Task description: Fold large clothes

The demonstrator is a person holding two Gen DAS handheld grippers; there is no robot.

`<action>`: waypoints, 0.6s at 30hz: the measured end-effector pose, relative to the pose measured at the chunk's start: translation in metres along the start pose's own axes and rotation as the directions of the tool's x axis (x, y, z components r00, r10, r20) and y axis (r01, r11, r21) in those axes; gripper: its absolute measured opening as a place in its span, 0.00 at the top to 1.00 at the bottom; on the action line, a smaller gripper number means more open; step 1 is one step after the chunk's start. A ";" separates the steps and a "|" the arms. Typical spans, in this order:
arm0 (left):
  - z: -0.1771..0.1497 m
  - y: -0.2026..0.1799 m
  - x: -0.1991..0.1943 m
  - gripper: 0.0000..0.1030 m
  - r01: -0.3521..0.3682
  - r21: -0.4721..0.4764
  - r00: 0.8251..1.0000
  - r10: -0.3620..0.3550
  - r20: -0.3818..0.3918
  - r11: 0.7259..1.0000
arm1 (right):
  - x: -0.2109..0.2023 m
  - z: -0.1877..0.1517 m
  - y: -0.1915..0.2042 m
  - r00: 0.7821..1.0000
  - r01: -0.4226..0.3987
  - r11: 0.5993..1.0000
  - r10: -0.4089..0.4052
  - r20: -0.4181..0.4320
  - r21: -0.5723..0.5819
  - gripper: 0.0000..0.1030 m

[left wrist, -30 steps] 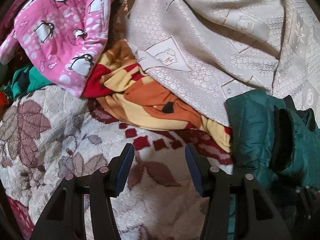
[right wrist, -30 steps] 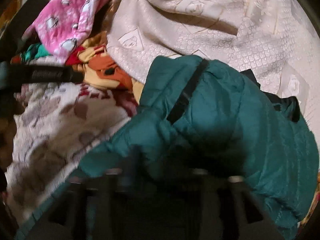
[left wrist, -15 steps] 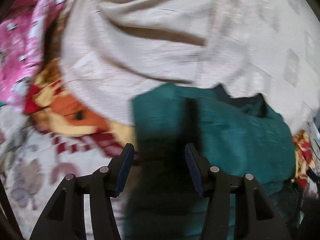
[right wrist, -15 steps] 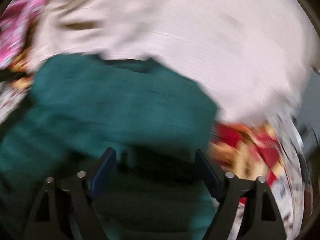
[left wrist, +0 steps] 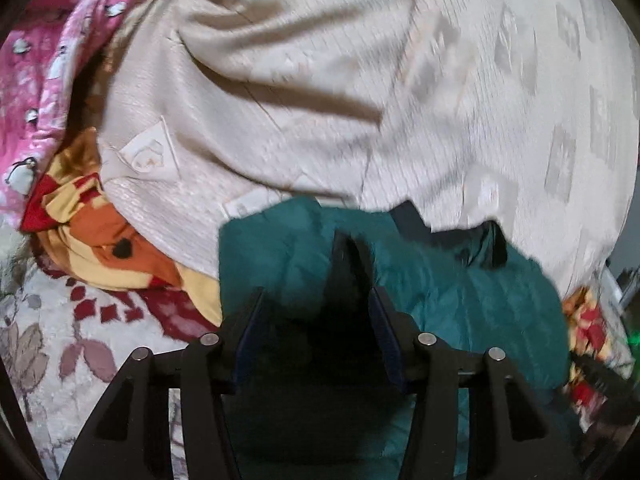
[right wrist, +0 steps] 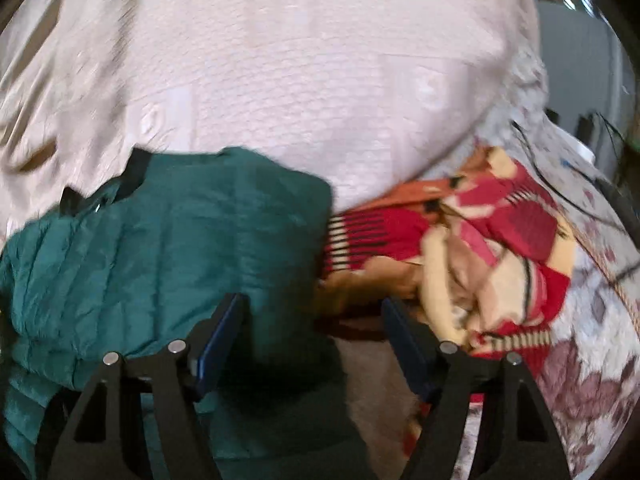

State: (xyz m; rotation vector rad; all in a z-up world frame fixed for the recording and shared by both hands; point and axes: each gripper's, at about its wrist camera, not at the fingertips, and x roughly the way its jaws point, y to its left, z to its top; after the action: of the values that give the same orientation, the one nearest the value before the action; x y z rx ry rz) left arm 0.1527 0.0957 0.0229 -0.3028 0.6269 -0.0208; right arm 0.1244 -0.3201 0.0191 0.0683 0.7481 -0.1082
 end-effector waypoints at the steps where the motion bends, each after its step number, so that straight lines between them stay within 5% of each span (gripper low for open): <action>1: 0.001 0.001 0.000 0.66 0.023 -0.009 1.000 -0.023 0.000 1.000 | 0.006 -0.003 0.006 1.000 -0.013 1.000 0.013 -0.020 -0.012 0.26; 8: -0.020 -0.028 0.033 0.63 0.079 0.112 0.986 -0.061 -0.158 0.991 | 0.020 -0.015 0.023 0.996 -0.049 0.997 0.044 -0.079 -0.054 0.26; 10: -0.020 -0.034 0.029 0.95 0.098 0.144 0.987 -0.078 -0.141 0.985 | 0.021 -0.016 0.021 0.995 -0.059 0.997 0.056 -0.085 -0.039 0.26; 11: -0.019 -0.038 0.026 1.00 0.093 0.163 0.989 -0.072 -0.132 0.982 | 0.021 -0.017 0.020 0.995 -0.061 0.998 0.058 -0.085 -0.033 0.26; 15: -0.008 -0.037 -0.007 1.00 0.046 0.149 0.998 -0.040 -0.042 0.988 | 0.008 -0.012 0.014 0.999 -0.035 0.999 0.034 -0.033 -0.005 0.26; 18: -0.011 -0.029 -0.016 1.00 0.015 0.138 0.995 -0.001 -0.098 0.990 | -0.003 -0.007 0.007 1.000 -0.011 1.000 0.010 0.025 0.029 0.26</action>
State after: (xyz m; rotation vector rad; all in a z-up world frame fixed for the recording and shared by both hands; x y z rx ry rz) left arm 0.1349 0.0672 0.0320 -0.1701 0.7178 -0.0871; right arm 0.1184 -0.3127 0.0163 0.0983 0.7214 -0.1097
